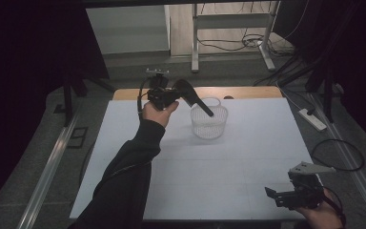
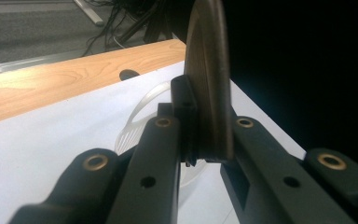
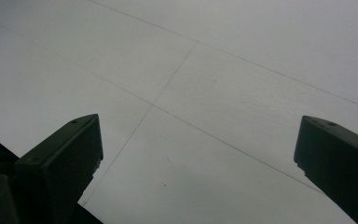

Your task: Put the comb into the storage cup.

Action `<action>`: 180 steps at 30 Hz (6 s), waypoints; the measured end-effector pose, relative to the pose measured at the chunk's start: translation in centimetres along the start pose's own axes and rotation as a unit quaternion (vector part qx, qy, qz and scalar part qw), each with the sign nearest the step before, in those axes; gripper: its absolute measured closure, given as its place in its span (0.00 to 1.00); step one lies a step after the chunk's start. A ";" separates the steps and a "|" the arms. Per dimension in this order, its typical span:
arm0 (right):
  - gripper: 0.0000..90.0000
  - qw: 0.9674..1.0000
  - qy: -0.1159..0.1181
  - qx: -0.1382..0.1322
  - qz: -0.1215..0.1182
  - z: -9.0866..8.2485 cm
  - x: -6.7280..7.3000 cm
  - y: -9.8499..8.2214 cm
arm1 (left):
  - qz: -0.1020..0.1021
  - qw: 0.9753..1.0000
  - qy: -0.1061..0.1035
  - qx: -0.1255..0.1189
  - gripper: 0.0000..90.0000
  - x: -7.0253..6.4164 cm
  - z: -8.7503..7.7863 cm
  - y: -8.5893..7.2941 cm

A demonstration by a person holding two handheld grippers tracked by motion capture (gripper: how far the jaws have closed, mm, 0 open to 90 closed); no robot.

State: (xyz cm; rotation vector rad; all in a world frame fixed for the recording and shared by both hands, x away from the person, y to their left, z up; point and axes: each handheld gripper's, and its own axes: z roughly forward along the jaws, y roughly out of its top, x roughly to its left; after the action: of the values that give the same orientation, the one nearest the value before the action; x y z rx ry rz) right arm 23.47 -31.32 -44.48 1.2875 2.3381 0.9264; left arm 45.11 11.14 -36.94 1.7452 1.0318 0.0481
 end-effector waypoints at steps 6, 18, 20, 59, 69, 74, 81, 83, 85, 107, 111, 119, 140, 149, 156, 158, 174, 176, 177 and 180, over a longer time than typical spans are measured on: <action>0.02 1.000 0.001 0.000 -0.001 0.0 0.0 0.0 | -0.016 1.000 0.003 -0.008 0.96 0.3 0.9 -0.5; 0.02 1.000 0.001 0.001 -0.001 0.0 0.0 0.0 | -0.053 0.998 -0.003 -0.018 0.96 1.3 2.5 -1.6; 0.02 1.000 0.001 0.001 -0.001 0.0 0.0 0.0 | -0.056 0.998 -0.003 -0.017 0.96 1.4 2.8 -1.8; 0.03 1.000 0.001 0.004 0.004 0.1 -0.1 0.0 | -0.112 0.994 -0.008 -0.011 0.96 3.1 7.2 -5.9; 0.03 1.000 0.002 0.007 0.003 0.1 -0.1 0.0 | -0.081 0.996 0.026 0.012 0.90 3.1 7.2 -5.8; 0.04 1.000 0.001 0.008 0.004 0.1 -0.1 0.0 | -0.056 0.997 0.048 0.019 0.87 2.8 7.3 -5.6; 0.04 1.000 0.003 0.009 0.004 0.2 -0.1 0.0 | -0.015 0.996 0.085 0.024 0.79 2.4 7.5 -5.9; 0.04 1.000 0.003 0.009 0.005 0.1 -0.1 0.0 | -0.010 0.996 0.090 0.025 0.77 2.4 7.5 -5.9; 0.04 1.000 0.003 0.009 0.006 0.2 -0.1 0.0 | 0.001 0.995 0.099 0.029 0.75 2.3 7.6 -5.9; 0.04 1.000 0.003 0.011 0.008 0.2 -0.2 0.0 | 0.037 0.989 0.134 0.042 0.50 2.5 7.5 -6.3; 0.04 1.000 0.003 0.011 0.008 0.2 -0.2 0.0 | 0.041 0.989 0.135 0.044 0.47 2.7 7.4 -6.3; 0.04 1.000 0.003 0.012 0.008 0.2 -0.2 0.0 | 0.040 0.989 0.133 0.048 0.38 2.9 7.2 -6.6; 0.04 1.000 0.002 0.013 0.009 0.2 -0.2 0.0 | 0.053 0.990 0.109 0.074 0.05 3.6 5.5 -5.6; 0.03 1.000 -0.003 0.013 0.013 0.2 -0.2 0.0 | 0.073 0.989 0.094 0.089 0.02 3.7 4.4 -5.6; 0.03 1.000 -0.002 0.011 0.010 0.2 -0.2 0.0 | 0.089 0.987 0.079 0.106 0.01 3.7 3.4 -5.4; 0.02 1.000 -0.004 0.011 0.010 0.2 -0.2 0.0 | 0.097 0.985 0.083 0.111 0.00 3.7 3.0 -5.4; 0.02 1.000 -0.006 0.010 0.004 0.2 0.0 0.1 | 0.118 0.984 0.077 0.113 0.00 3.3 0.5 -6.6; 0.02 1.000 -0.006 0.010 0.003 0.2 0.0 0.1 | 0.120 0.983 0.075 0.114 0.00 3.2 0.2 -6.8; 0.02 1.000 -0.006 0.010 0.003 0.2 0.0 0.1 | 0.121 0.983 0.075 0.114 0.00 3.1 0.1 -6.9; 0.02 1.000 -0.007 0.010 0.003 0.2 0.0 0.1 | 0.121 0.983 0.074 0.112 0.00 3.0 -0.3 -7.2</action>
State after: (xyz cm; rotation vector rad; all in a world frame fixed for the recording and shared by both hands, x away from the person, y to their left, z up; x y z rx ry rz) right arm 23.58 -31.21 -44.57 1.3049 2.3392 0.8949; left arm 42.43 13.84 -43.82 2.0936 0.9534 0.2259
